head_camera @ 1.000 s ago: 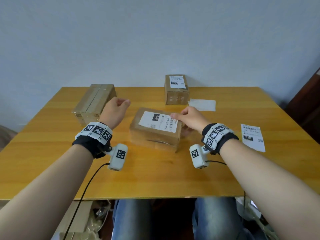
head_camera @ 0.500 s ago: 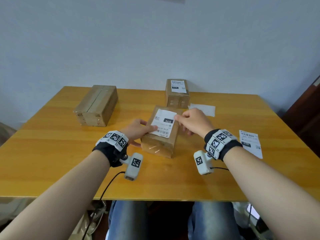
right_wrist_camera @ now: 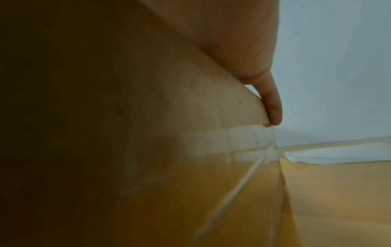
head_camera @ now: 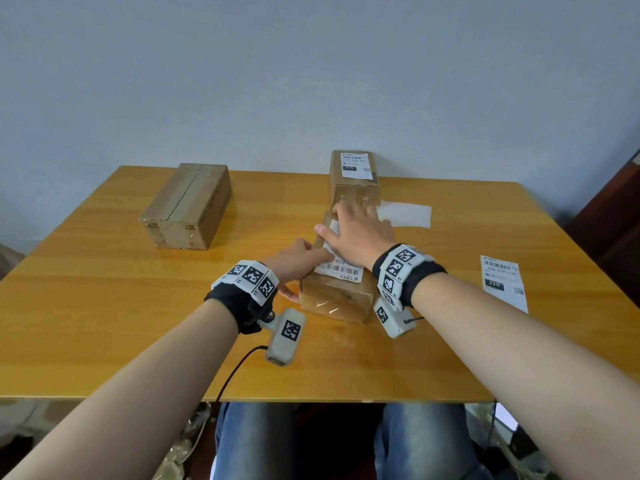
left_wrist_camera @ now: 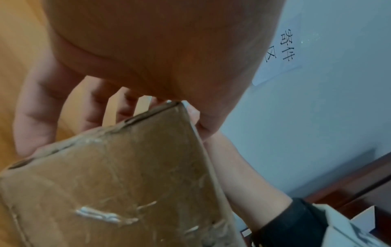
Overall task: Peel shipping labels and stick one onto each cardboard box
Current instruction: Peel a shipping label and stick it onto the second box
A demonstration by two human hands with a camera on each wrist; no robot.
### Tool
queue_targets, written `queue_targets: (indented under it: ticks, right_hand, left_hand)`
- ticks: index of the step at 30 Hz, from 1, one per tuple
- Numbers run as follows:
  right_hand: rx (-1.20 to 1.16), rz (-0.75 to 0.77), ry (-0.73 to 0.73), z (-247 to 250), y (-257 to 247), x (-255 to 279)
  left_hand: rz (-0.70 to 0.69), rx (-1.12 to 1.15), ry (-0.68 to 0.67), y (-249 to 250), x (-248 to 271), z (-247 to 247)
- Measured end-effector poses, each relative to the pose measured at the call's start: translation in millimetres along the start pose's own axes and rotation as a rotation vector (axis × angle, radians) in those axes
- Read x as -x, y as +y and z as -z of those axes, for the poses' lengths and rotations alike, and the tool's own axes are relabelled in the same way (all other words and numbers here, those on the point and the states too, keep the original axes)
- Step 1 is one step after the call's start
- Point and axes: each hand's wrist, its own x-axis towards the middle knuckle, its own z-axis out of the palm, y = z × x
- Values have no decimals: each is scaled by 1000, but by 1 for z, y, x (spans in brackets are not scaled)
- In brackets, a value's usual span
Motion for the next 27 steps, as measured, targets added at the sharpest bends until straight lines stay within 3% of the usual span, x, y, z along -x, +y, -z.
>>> queue_targets:
  ticks: [8,27]
  right_hand:
    - [29,-116,10,-8,11,-11]
    - [89,-86,41,-3,20,-38]
  left_hand:
    - [-12,-7,16,-4,-4,-2]
    - [23,27,-65,-2,-14,9]
